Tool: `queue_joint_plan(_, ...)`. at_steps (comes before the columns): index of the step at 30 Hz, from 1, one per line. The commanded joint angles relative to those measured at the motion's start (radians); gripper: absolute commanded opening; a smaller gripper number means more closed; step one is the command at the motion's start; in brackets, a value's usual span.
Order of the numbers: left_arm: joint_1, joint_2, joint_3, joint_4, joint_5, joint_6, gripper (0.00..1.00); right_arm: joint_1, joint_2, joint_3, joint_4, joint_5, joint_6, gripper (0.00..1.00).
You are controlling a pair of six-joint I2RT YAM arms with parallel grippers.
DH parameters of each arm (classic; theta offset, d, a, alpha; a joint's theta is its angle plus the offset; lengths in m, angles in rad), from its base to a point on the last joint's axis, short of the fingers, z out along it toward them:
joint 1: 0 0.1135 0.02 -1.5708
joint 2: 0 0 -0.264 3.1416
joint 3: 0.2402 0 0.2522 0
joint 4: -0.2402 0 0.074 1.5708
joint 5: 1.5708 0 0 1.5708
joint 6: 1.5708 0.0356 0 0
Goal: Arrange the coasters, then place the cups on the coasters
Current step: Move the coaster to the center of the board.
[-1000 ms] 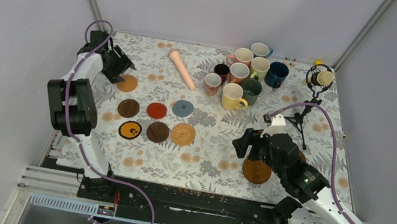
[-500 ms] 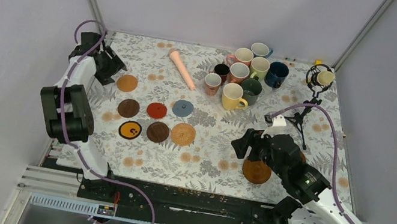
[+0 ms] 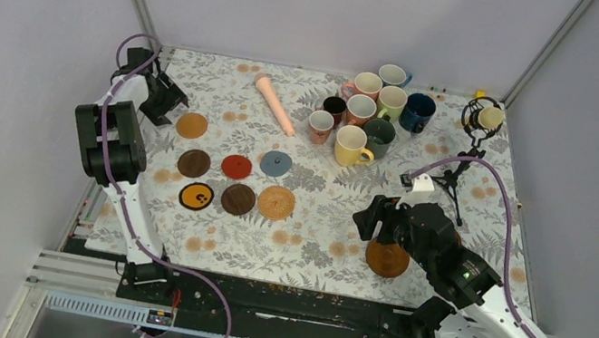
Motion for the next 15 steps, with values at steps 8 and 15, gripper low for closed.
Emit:
queue_joint_plan(8, 0.010, 0.072, 0.071, 0.006, 0.037, -0.001, 0.68, 0.005, 0.017, 0.051, 0.001, 0.032, -0.018, 0.72)
queue_joint_plan(15, 0.010, 0.088, 0.075, 0.008, 0.087, 0.008, 0.68, 0.005, 0.013, 0.041, 0.014, 0.025, -0.008, 0.72)
